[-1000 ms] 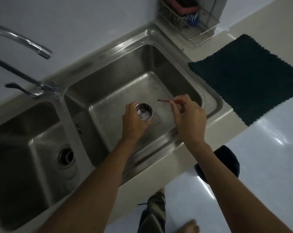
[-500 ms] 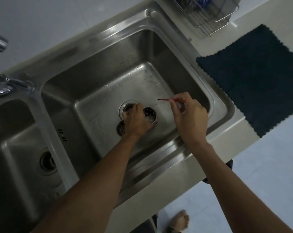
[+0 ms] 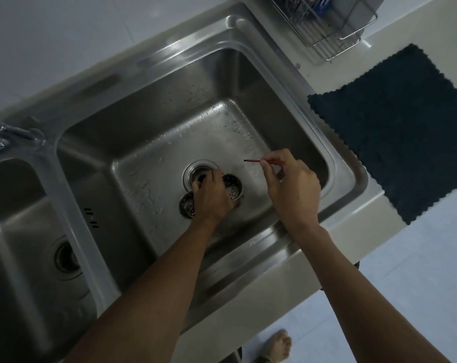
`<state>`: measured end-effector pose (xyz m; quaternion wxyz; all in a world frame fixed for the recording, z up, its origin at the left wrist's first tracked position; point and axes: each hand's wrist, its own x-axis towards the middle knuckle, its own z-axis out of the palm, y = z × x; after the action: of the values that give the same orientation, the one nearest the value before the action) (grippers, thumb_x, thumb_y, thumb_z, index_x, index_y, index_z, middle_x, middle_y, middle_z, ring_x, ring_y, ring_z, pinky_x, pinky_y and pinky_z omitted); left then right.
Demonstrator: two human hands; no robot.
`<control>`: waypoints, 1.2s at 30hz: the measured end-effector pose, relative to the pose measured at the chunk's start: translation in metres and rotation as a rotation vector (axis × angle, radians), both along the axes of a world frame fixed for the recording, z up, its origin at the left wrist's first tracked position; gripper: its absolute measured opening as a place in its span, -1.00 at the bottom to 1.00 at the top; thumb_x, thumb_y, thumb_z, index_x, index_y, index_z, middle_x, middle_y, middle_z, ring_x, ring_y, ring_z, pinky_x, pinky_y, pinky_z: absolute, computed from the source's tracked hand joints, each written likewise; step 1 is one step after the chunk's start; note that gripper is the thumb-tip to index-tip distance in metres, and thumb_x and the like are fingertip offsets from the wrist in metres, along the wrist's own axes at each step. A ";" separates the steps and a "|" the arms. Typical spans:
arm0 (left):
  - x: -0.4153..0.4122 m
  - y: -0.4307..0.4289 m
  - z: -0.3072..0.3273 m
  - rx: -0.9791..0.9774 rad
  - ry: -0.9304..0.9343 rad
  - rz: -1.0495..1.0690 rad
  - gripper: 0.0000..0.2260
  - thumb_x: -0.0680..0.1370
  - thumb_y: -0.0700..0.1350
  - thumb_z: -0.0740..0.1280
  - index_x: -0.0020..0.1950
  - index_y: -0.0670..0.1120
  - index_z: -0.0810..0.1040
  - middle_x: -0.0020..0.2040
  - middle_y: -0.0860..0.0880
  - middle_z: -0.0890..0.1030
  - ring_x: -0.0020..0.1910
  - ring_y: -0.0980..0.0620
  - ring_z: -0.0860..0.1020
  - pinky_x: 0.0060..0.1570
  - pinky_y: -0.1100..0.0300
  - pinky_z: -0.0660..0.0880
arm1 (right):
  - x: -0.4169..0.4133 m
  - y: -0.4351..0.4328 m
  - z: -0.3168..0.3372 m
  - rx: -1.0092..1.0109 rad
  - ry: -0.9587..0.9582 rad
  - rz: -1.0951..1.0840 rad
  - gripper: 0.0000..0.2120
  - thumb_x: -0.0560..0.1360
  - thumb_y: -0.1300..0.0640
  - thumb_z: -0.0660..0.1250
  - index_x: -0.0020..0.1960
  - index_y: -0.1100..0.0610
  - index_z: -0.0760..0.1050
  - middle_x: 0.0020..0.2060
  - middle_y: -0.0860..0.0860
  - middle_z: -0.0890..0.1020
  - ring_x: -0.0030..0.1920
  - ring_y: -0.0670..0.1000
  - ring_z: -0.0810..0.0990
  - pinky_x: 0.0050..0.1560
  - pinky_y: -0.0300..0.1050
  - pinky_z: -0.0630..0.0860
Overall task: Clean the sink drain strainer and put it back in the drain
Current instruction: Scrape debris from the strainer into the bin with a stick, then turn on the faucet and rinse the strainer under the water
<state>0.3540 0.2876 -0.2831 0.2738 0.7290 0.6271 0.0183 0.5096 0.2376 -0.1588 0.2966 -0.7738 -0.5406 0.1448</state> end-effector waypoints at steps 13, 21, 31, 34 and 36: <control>0.003 0.000 -0.006 -0.013 -0.010 0.003 -0.21 0.37 0.18 0.61 0.44 -0.15 0.37 0.39 -0.14 0.51 0.41 -0.14 0.47 0.51 -0.23 0.20 | 0.003 0.003 -0.006 -0.022 0.015 0.020 -0.82 0.63 0.01 0.38 0.20 0.02 0.62 0.01 -0.07 0.72 -0.10 -0.07 0.64 -0.05 -0.03 0.66; 0.012 0.003 0.022 0.071 -0.031 0.050 -0.18 0.52 0.46 0.23 0.54 -0.12 0.31 0.49 -0.13 0.40 0.49 -0.16 0.36 0.49 -0.13 0.19 | 0.012 0.005 0.010 0.063 -0.002 0.062 -0.81 0.64 0.01 0.37 0.20 0.00 0.67 0.00 -0.08 0.74 -0.10 -0.07 0.65 -0.07 -0.05 0.65; 0.119 0.092 0.127 0.298 -0.413 -0.025 -0.23 0.60 0.41 0.18 0.63 -0.07 0.22 0.58 -0.09 0.32 0.56 -0.08 0.30 0.51 -0.06 0.28 | 0.101 0.086 0.099 0.307 -0.222 0.025 -0.77 0.66 0.00 0.33 0.25 -0.03 0.67 0.07 -0.09 0.75 -0.11 -0.02 0.66 -0.07 -0.07 0.61; 0.145 0.107 0.130 0.312 -0.411 -0.072 -0.23 0.60 0.40 0.19 0.63 -0.08 0.22 0.58 -0.10 0.31 0.54 -0.08 0.32 0.48 -0.06 0.34 | 0.124 0.110 0.106 0.293 -0.313 0.017 -0.74 0.68 -0.01 0.28 0.29 -0.05 0.66 0.13 -0.10 0.74 -0.03 -0.03 0.67 0.00 -0.11 0.60; 0.154 0.115 0.125 0.335 -0.382 -0.086 -0.25 0.60 0.39 0.20 0.60 -0.09 0.25 0.55 -0.10 0.33 0.50 -0.08 0.35 0.44 -0.06 0.40 | 0.135 0.124 0.101 0.256 -0.362 0.013 -0.73 0.69 -0.01 0.26 0.31 -0.06 0.64 0.15 -0.11 0.73 0.00 -0.01 0.66 0.01 -0.13 0.57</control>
<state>0.5083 0.4023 -0.1586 0.2633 0.7734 0.5207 0.2478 0.6449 0.3616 -0.0574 0.2895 -0.7398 -0.6039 -0.0646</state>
